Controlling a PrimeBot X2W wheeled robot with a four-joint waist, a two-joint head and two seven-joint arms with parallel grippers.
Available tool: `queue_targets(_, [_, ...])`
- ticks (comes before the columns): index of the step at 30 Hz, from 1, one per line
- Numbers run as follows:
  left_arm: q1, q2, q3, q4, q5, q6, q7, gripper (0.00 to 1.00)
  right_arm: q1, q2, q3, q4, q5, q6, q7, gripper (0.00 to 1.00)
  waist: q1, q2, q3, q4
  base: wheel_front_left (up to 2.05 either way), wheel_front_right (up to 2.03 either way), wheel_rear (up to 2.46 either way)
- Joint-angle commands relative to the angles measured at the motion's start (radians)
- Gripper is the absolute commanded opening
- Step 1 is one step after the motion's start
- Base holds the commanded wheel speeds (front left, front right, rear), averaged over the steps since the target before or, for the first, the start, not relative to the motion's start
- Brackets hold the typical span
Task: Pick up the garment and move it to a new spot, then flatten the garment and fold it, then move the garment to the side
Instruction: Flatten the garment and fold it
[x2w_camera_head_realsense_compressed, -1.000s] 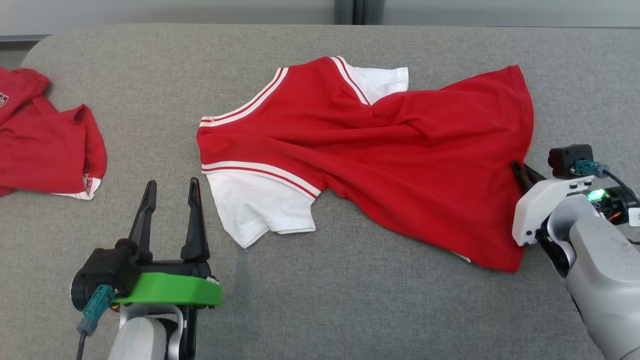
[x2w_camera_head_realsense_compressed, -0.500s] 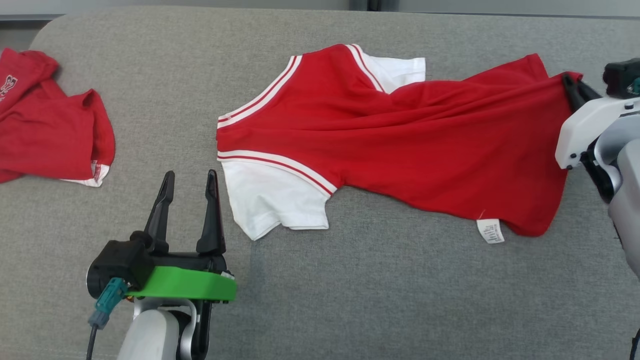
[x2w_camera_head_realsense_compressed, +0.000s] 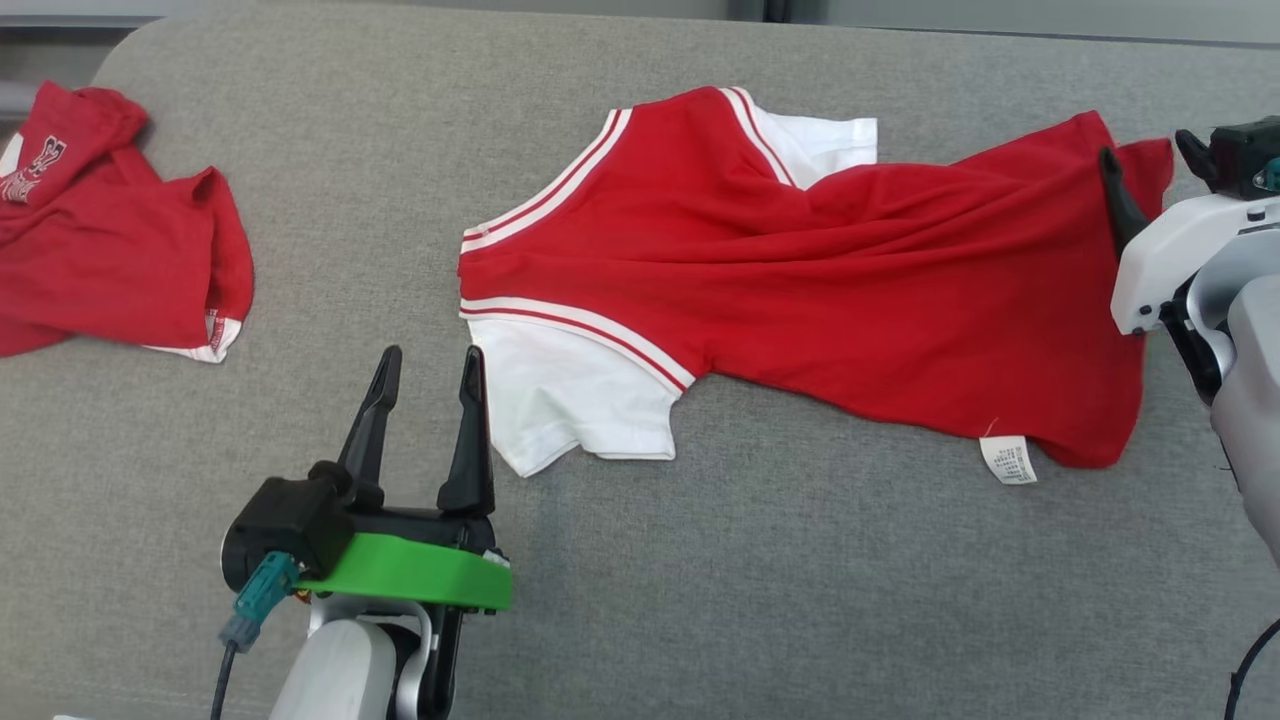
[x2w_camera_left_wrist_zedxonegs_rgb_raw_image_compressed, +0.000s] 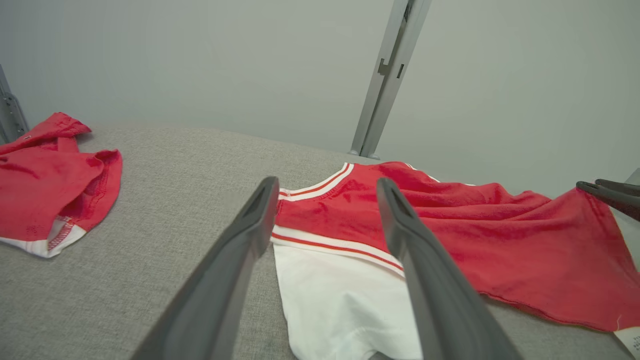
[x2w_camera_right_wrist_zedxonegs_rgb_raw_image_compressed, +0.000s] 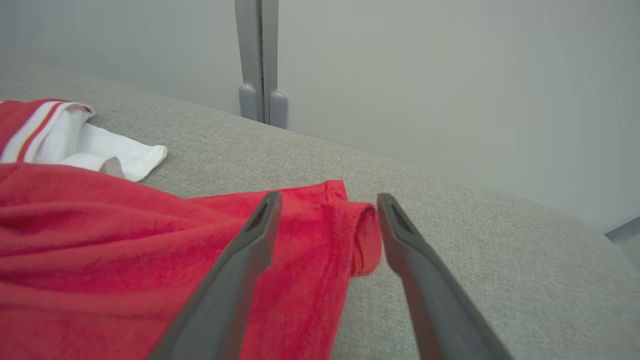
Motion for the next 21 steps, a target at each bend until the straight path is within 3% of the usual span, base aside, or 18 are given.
queue_targets(1, [0.003,0.001,0.0,0.006,-0.007,0.006,-0.001,1.0,0.016,-0.004,0.001,-0.012,-0.005,-0.001,-0.014,1.0,0.0,0.0,-0.019,-0.024,0.0,0.0,0.0])
queue_targets(5, [0.008,0.001,0.0,0.032,0.002,0.001,-0.001,1.0,0.045,0.007,-0.01,-0.074,-0.002,-0.001,-0.03,1.0,0.0,0.0,-0.046,-0.061,0.0,0.0,0.0])
queue_targets(11, [0.012,0.002,0.014,0.078,0.012,-0.005,-0.001,1.0,0.179,0.047,-0.08,-0.28,0.004,-0.001,-0.031,1.0,0.0,0.0,-0.104,-0.117,0.0,0.0,0.0])
queue_targets(21, [0.078,0.002,0.055,0.149,0.003,0.0,-0.001,1.0,0.467,0.18,-0.199,-0.542,-0.056,-0.001,-0.032,1.0,0.0,0.0,-0.205,-0.18,0.0,0.0,0.0])
